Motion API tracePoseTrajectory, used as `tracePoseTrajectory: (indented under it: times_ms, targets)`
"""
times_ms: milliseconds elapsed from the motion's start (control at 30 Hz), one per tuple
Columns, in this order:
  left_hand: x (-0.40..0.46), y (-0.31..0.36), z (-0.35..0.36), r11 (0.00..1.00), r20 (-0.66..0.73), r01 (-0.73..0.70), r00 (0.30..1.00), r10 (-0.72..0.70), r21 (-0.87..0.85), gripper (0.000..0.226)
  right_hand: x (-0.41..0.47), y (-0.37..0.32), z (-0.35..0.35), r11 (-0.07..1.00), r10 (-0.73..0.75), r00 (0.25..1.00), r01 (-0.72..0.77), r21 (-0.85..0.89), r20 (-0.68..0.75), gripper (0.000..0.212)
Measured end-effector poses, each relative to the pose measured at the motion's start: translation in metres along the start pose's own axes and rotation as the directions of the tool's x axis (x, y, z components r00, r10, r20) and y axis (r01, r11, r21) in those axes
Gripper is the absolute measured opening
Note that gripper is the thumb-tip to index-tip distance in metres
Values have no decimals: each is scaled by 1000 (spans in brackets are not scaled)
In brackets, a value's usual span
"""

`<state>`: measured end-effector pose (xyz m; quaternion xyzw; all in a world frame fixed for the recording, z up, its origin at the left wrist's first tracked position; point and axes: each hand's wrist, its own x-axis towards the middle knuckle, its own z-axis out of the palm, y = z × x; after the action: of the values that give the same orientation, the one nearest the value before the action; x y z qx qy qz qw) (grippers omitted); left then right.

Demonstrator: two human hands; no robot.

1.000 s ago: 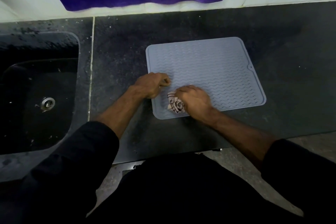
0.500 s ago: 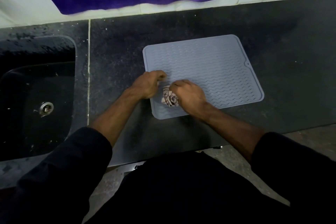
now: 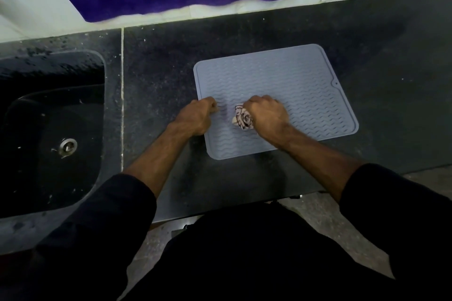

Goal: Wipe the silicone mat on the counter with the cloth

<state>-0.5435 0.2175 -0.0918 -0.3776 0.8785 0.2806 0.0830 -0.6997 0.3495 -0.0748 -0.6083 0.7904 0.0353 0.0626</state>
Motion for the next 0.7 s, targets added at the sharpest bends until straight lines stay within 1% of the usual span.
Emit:
tracePoseTrajectory:
  times_ms: [133, 200, 267, 400, 467, 533, 600, 700]
  targets:
    - [2, 4, -1, 999, -10, 12, 1000, -12, 37, 28, 9, -26, 1, 994, -110, 994, 110, 6, -13, 47]
    - [2, 4, -1, 999, -13, 39, 999, -39, 32, 26, 7, -28, 4, 990, -139, 990, 139, -20, -14, 44]
    - [2, 3, 0, 998, -12, 61, 998, -61, 12, 25, 3, -9, 3, 992, -119, 993, 119, -37, -5, 44]
    - [1, 1, 2, 997, -19, 78, 997, -78, -8, 30, -12, 51, 0, 998, -16, 1000, 18, -56, 22, 49]
    - [1, 3, 2, 996, -28, 94, 995, -94, -7, 32, -15, 63, 0, 998, -8, 1000, 9, -56, 15, 48]
    - [0, 9, 2, 993, -40, 114, 993, -114, 14, 30, -13, 64, 0, 999, 3, 1000, -3, -41, 18, 45]
    - [-4, 17, 2, 989, -53, 135, 990, -132, 57, 29, -11, 64, -1, 1000, 20, 1000, -20, 24, 13, 43]
    - [-8, 32, 4, 975, -107, 159, 984, -144, 153, 36, -15, 78, -8, 971, 18, 1000, -14, 239, -13, 43]
